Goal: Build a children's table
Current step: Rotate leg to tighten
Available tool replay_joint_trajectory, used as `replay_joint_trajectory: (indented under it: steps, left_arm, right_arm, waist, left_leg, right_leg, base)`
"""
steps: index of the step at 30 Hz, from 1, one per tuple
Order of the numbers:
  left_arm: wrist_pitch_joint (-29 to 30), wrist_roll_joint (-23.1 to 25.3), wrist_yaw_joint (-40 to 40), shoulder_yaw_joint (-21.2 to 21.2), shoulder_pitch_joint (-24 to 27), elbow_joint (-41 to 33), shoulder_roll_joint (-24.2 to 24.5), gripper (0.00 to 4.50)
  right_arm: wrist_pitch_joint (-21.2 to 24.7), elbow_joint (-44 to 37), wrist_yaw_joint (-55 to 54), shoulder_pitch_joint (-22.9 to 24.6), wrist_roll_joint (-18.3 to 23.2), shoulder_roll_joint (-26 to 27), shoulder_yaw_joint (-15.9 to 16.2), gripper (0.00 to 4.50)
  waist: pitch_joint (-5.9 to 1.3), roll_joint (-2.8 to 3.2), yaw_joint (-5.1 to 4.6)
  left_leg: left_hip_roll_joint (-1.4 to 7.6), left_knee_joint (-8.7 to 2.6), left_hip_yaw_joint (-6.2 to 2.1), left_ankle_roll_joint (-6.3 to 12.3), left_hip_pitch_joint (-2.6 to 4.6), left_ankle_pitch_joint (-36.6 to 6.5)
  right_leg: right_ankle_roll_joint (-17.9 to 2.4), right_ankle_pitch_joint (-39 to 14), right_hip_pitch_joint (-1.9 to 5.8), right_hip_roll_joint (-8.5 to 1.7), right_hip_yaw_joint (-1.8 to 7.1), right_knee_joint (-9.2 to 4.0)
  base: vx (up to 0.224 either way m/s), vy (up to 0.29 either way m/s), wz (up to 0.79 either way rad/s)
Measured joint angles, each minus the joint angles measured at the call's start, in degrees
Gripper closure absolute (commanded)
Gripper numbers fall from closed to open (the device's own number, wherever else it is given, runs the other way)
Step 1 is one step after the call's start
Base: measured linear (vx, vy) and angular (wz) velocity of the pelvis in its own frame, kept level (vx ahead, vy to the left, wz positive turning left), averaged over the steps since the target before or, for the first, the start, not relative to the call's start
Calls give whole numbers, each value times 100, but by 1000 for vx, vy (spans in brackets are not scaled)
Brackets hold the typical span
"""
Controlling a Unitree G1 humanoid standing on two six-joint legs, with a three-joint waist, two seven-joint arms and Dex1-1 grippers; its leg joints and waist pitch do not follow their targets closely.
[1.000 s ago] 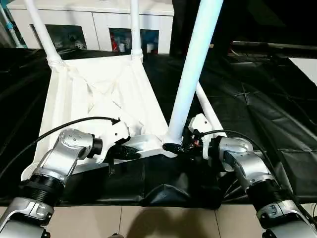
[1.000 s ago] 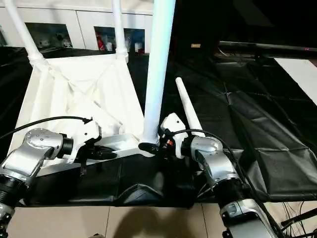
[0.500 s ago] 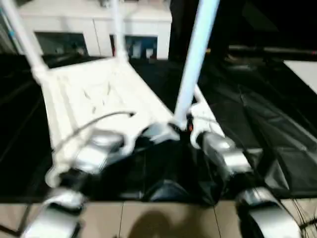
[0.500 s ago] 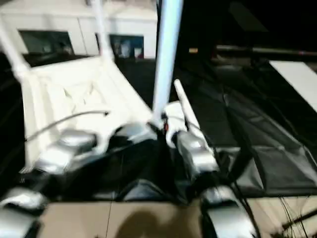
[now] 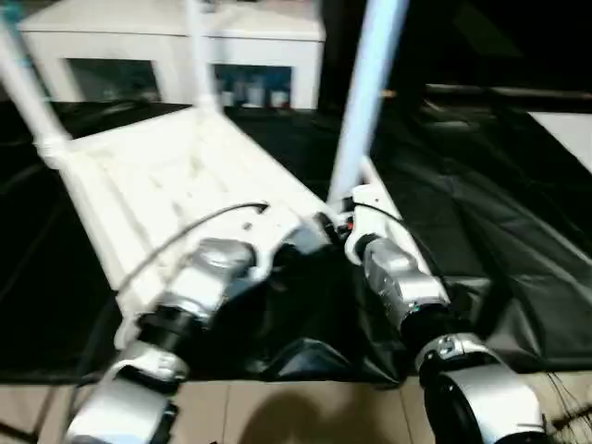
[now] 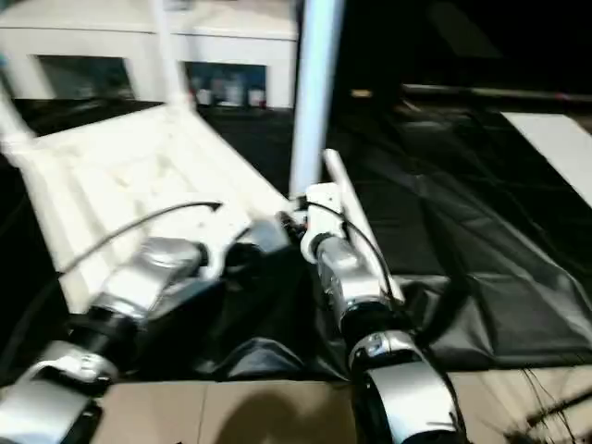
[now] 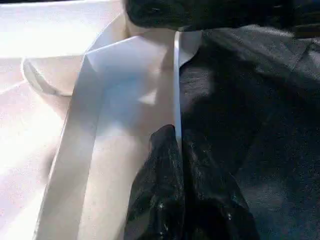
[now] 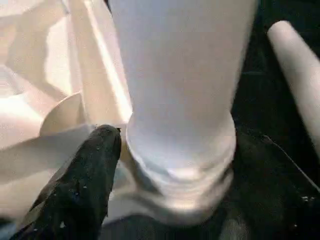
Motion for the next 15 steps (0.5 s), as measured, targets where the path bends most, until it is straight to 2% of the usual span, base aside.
replay_joint_trajectory:
  steps: [4, 5, 6, 9, 13, 15]
  left_arm:
    - [-111, -7, -318, 20, 149, -257, 301, 450]
    - [-119, -18, -421, 30, 187, -346, 376, 450]
    - [-120, -29, -528, 26, 226, -441, 448, 450]
    - [-308, -176, -1094, -7, 456, -756, 819, 450]
    - [-674, -391, -1850, -24, 687, -951, 1260, 450]
    - [-775, -510, -2209, -30, 799, -1057, 1456, 450]
  right_arm:
    - [0, -285, 551, 174, 92, -46, 20, 55]
    - [19, -365, 717, 205, 92, -87, 42, 21]
    - [49, -473, 858, 254, 91, -171, 100, 18]
    - [158, -953, 1530, 557, 82, -475, 421, 18]
    - [219, -1276, 2294, 795, 49, -861, 660, 18]
    - [236, -1593, 2818, 926, 12, -1105, 917, 18]
  waist:
    - [1, 0, -29]
    - [2, 2, -29]
    - [3, 3, -27]
    - [6, 7, -28]
    - [10, 14, 7]
    - [11, 13, 26]
  left_leg:
    - [3, -29, 0, -17, -28, 12]
    - [6, -32, 0, -20, -48, 14]
    - [9, -32, 0, -20, -61, 15]
    - [11, -29, -1, 18, -74, 39]
    - [11, -21, 2, 35, -71, 49]
    - [10, -20, 3, 39, -77, 46]
  right_leg:
    - [-1, 1, -46, 8, -1, 1]
    - [-2, 1, -61, 10, -4, 2]
    - [-1, 0, -75, 11, -8, 1]
    - [-7, -10, -83, 17, -7, -6]
    - [-6, -14, -86, 16, -7, -29]
    - [-6, -14, -85, 14, -7, -44]
  base:
    - [0, 0, 0]
    - [0, 0, 0]
    - [0, 0, 0]
    - [0, 0, 0]
    - [0, 0, 0]
    - [0, 0, 0]
